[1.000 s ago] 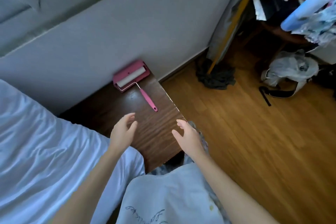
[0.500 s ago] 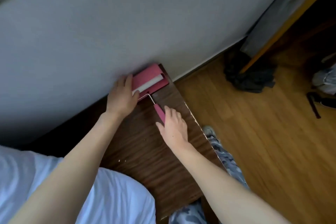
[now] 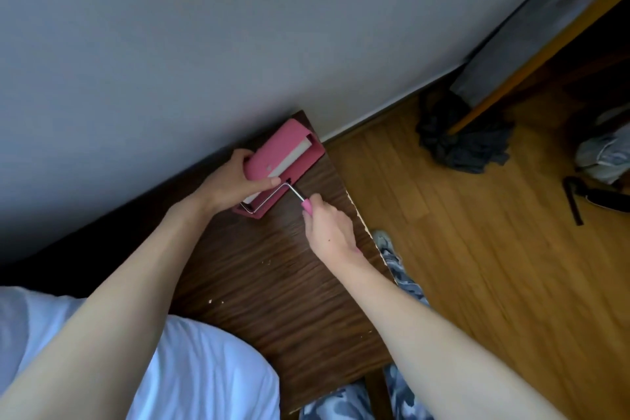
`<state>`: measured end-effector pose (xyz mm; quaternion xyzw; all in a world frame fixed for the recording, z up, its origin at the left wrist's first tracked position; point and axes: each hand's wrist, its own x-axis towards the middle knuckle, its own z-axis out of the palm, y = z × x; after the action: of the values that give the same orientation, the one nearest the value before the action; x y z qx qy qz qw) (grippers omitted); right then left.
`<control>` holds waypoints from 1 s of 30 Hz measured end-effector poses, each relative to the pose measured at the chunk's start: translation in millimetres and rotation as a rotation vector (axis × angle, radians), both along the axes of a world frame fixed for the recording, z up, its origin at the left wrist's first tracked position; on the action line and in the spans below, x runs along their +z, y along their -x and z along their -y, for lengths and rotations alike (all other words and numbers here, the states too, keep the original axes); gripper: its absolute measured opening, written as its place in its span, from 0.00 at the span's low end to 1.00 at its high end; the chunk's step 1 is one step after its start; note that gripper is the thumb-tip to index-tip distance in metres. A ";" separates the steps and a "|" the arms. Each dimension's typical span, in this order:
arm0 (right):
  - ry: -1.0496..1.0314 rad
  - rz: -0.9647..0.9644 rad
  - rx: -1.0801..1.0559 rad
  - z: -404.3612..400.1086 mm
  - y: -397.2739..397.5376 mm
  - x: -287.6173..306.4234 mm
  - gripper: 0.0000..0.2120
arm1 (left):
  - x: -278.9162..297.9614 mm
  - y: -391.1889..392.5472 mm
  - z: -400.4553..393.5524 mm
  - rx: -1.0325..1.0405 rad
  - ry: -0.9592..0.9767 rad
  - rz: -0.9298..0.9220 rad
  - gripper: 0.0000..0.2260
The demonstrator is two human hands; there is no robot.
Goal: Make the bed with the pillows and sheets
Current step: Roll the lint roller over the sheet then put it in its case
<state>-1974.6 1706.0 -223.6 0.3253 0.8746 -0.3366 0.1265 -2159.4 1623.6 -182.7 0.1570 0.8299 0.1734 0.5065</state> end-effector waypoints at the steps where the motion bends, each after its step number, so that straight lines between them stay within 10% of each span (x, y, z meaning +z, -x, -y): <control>1: 0.004 -0.006 0.007 -0.8 -0.7 0.9 0.10 | 0.5 0.3 -0.7 0.009 -0.007 0.013 0.48; 12: -0.030 0.023 -0.041 -9.9 -11.3 8.9 0.11 | -6.7 -5.0 -9.4 -0.282 -0.079 -0.368 0.46; 30: -0.045 0.161 -0.059 -5.4 -79.0 28.4 0.12 | -1.7 5.8 8.5 -0.104 -0.179 -0.515 0.42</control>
<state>-1895.6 1711.4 -195.2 0.3797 0.8590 -0.2931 0.1790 -2165.2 1615.1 -184.4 0.2825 0.9035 0.1741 0.2712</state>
